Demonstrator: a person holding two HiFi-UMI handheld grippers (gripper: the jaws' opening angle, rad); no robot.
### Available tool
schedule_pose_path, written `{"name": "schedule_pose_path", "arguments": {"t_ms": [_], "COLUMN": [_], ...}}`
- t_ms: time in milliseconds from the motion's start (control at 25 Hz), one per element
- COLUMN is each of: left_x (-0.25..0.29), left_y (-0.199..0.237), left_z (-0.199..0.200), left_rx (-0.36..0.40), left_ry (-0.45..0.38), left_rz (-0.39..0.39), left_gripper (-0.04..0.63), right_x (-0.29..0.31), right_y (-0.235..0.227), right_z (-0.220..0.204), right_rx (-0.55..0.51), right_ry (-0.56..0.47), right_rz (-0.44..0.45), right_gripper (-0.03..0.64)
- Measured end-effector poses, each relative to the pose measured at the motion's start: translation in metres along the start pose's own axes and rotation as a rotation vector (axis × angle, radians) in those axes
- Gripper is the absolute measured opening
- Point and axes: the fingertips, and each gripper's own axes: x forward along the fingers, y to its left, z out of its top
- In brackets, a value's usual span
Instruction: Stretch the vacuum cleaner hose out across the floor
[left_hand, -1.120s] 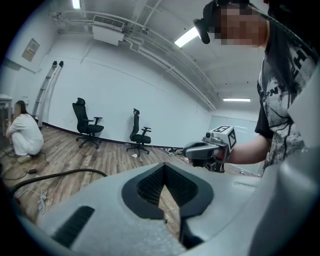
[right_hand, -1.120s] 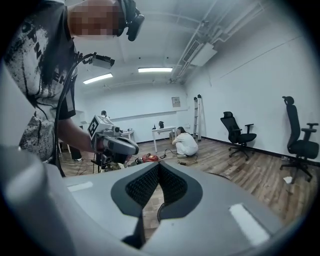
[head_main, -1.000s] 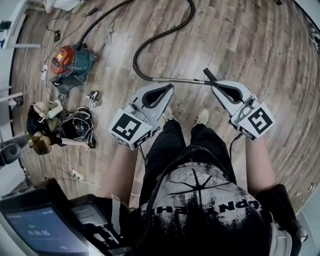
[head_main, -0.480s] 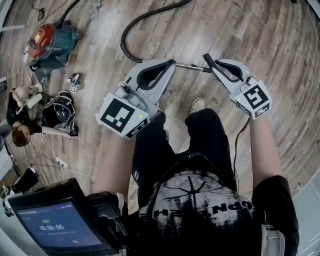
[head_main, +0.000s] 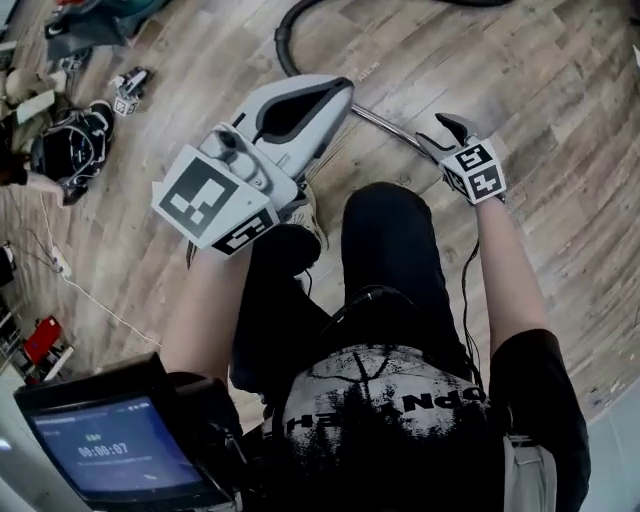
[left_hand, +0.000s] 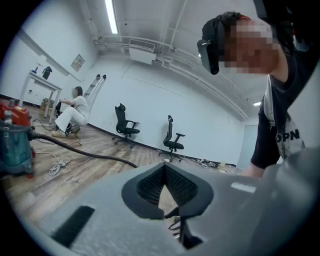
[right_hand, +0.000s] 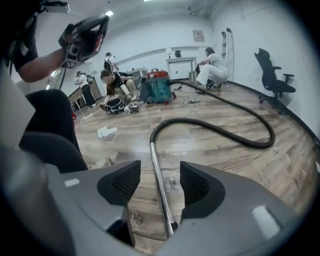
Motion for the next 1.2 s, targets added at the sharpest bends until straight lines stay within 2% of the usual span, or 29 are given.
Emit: {"name": "schedule_pose_path", "arguments": {"t_ms": [120,280,360,440,520,600,760,880,960,1200], "left_x": [-0.01,-0.028,-0.038,-0.049,-0.057,-0.063,-0.069,-0.071,-0.069,-0.062], "left_y": [0.019,0.023,0.022,0.022,0.023,0.026,0.029,0.029,0.03,0.038], "left_z": [-0.034,-0.083,-0.094,-0.095,-0.09,-0.082,-0.073,-0.07,-0.071,-0.089], "left_rx": [0.005,0.012,-0.008,-0.059,-0.12,-0.146,-0.15,-0.171,-0.181,-0.212], "left_ry": [0.003,0.005,-0.002,-0.016,-0.041,-0.063,-0.092,-0.107,-0.108,-0.092], "left_rz": [0.052,0.103,0.14,0.184,0.211,0.225,0.246,0.243,0.237,0.21], "left_gripper": [0.002,0.002,0.002,0.002,0.002,0.002,0.002,0.002,0.002,0.002], "right_x": [0.076,0.157,0.18,0.189,0.194,0.2,0.196,0.198,0.201,0.191], "right_y": [-0.004,-0.004,-0.004,-0.001,-0.001,-0.003,0.007,-0.001,-0.001,-0.012], "right_z": [-0.046,-0.13,-0.156,-0.172,-0.18,-0.179,-0.202,-0.19,-0.182,-0.189], "right_rx": [-0.036,-0.079,-0.106,-0.108,-0.096,-0.112,-0.133,-0.192,-0.211,-0.218], "right_ry": [0.109,0.269,0.331,0.385,0.417,0.435,0.551,0.517,0.496,0.633], "right_rz": [0.036,0.075,0.093,0.122,0.125,0.104,0.105,0.017,-0.001,-0.008], "right_gripper": [0.249,0.252,0.248,0.239,0.193,0.176,0.183,0.181,0.181,0.178]}}
